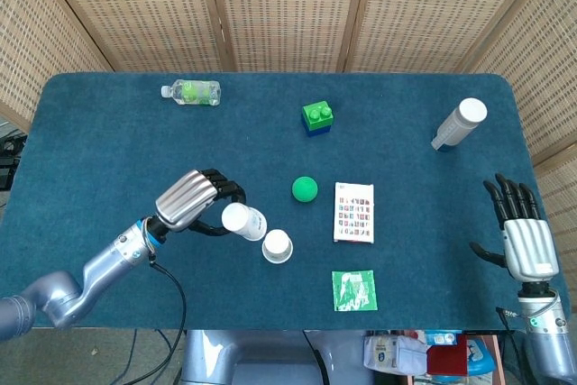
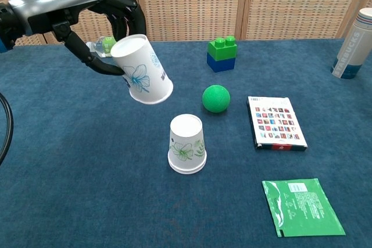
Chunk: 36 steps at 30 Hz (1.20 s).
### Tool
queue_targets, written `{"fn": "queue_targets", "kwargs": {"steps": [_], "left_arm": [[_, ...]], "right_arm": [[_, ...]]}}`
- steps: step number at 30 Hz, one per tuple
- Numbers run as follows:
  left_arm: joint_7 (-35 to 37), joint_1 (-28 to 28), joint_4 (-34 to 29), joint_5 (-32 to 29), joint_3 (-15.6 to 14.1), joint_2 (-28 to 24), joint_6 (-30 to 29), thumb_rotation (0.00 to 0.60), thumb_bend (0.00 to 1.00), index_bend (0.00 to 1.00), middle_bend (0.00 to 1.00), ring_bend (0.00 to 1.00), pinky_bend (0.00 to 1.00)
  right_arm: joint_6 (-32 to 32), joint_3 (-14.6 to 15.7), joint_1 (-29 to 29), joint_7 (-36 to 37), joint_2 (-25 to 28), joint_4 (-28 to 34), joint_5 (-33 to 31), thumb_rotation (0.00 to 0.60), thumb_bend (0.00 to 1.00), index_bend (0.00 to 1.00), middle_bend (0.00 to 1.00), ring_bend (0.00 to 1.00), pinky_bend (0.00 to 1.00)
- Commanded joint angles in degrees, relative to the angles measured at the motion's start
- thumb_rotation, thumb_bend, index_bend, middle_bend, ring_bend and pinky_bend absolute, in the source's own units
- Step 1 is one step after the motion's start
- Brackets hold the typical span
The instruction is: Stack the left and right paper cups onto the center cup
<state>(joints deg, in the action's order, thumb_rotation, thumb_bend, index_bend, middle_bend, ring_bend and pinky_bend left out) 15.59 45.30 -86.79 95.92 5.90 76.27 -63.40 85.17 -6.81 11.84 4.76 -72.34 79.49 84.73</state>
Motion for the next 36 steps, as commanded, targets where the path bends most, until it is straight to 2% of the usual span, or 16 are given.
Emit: {"fn": "queue_targets", "kwargs": {"steps": [1,8,29,30,32,34,36], "left_arm": [[-0.65,0.52,-0.88,-0.21,-0.48,1.35,0.89,0.6,0.2,0.46,0.52,0.49,0.41],[-3.04,1.48,-0.59,-1.69,-0.71,4.63,3.08,0.6,0.2,0.46,0.52,0.49,0.41],[-7.37,3.06,2.05,-4.7,-0.32,9.12,5.63,0.6,0.2,0.46,0.5,0.49,0.41],[-7.46,3.16,2.12,-4.76,-0.33,9.2,5.79,0.6,0.2,0.46,0.47,0.46,0.41],[-7.4,3.42,2.13,-4.89,-0.44,9.2,6.36,0.6,0.2,0.37,0.31,0.33,0.36],[-7.12,3.85,1.98,-4.91,-0.75,8.86,7.38,0.6,0.2,0.11,0.07,0.1,0.22],[-6.95,4.46,1.74,-4.56,-1.38,8.15,8.82,0.6,0.2,0.0,0.0,0.01,0.12]], "right_arm": [[0.06,-0.07,-0.05,0.09,0.06,0.08,0.05,0.6,0.0,0.03,0.0,0.0,0.0],[0.05,-0.15,-0.24,-0.02,0.13,0.12,0.07,0.6,0.0,0.03,0.0,0.0,0.0],[0.3,-0.65,-0.72,0.93,0.65,0.4,0.06,0.6,0.0,0.03,0.0,0.0,0.0],[0.3,-0.67,-0.73,1.0,0.67,0.41,0.06,0.6,0.0,0.03,0.0,0.0,0.0],[0.3,-0.71,-0.76,1.12,0.73,0.43,0.06,0.6,0.0,0.03,0.0,0.0,0.0],[0.28,-0.74,-0.77,1.26,0.78,0.43,0.06,0.6,0.0,0.03,0.0,0.0,0.0],[0.26,-0.77,-0.8,1.38,0.83,0.4,0.07,0.6,0.0,0.03,0.0,0.0,0.0]]}}
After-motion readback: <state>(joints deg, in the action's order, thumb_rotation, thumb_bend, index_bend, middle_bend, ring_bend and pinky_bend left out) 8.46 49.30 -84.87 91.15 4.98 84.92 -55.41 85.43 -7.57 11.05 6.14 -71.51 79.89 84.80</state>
